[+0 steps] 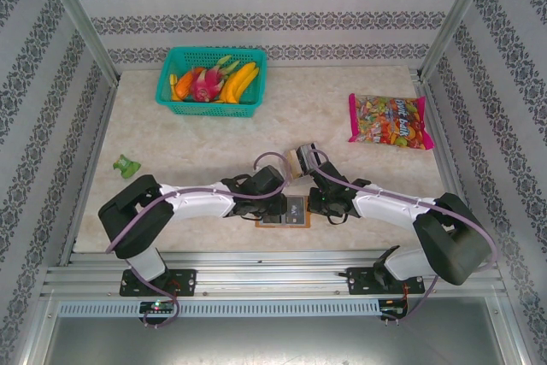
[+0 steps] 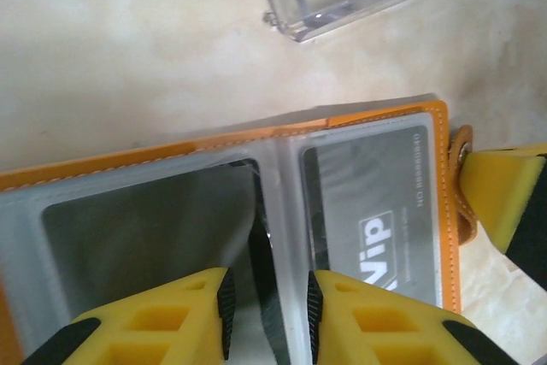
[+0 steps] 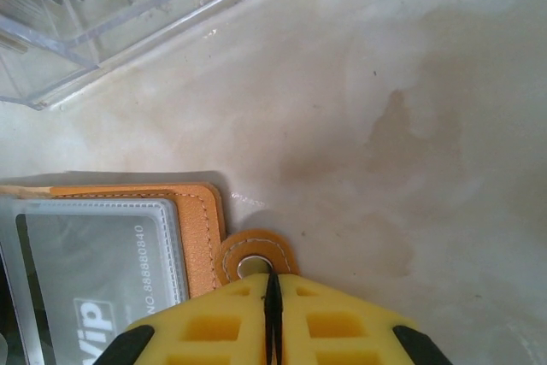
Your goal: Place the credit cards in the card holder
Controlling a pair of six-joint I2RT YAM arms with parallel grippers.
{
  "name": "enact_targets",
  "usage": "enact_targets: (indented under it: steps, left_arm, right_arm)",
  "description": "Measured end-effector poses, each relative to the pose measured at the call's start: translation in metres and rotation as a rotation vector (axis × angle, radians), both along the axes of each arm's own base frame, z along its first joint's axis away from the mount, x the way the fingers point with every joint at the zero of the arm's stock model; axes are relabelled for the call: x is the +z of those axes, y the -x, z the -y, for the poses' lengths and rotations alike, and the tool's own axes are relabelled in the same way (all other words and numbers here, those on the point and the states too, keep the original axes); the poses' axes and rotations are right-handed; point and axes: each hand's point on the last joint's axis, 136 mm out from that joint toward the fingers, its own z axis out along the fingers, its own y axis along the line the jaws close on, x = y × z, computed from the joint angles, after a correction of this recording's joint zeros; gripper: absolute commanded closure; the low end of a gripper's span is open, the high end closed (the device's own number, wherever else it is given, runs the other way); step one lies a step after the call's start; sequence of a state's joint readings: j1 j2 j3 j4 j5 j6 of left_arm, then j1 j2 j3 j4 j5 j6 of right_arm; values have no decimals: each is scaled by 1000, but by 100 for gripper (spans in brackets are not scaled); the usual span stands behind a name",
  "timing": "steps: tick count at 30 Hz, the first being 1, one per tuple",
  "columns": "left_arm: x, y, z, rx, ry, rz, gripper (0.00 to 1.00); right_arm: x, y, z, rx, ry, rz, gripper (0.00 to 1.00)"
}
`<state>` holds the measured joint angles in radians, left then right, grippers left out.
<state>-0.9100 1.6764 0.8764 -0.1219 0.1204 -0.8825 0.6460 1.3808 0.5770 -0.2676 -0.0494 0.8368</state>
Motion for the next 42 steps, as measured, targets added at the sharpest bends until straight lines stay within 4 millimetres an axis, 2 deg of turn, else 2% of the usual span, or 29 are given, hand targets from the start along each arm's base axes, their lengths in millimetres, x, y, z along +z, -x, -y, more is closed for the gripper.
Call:
enact_targets:
  steps: [4,6,8,11,14,18,22,27,33,37,42]
  left_arm:
    - [10,-2,-1,0,9,23,59]
    - [22,-3,0,-5,26,49,58]
    - [35,-7,1,-8,47,75,57]
    - [55,-20,5,-2,87,109,53]
    - [67,-42,-1,45,126,119,48]
    - [69,-83,-16,143,180,98,46]
    - [58,-113,-14,187,216,57,46]
    - [44,-131,1,179,249,10,47]
    - [34,-132,7,183,263,-25,48]
    - [28,-132,7,186,260,-37,50]
    - [19,-131,7,193,250,-54,54]
  right_arm:
    - [6,5,2,22,10,-3,81]
    - [17,7,4,36,6,15,74]
    - [37,2,5,44,-17,62,71]
    - [73,-15,9,27,-63,152,68]
    - [107,-42,27,-20,-79,245,63]
    - [128,-77,55,-66,-31,286,61]
    - [127,-108,63,-37,5,254,60]
    - [115,-127,50,59,45,188,56]
    - [101,-140,34,168,152,146,52]
    - [90,-136,32,207,205,115,51]
    - [84,-140,32,232,255,104,49]
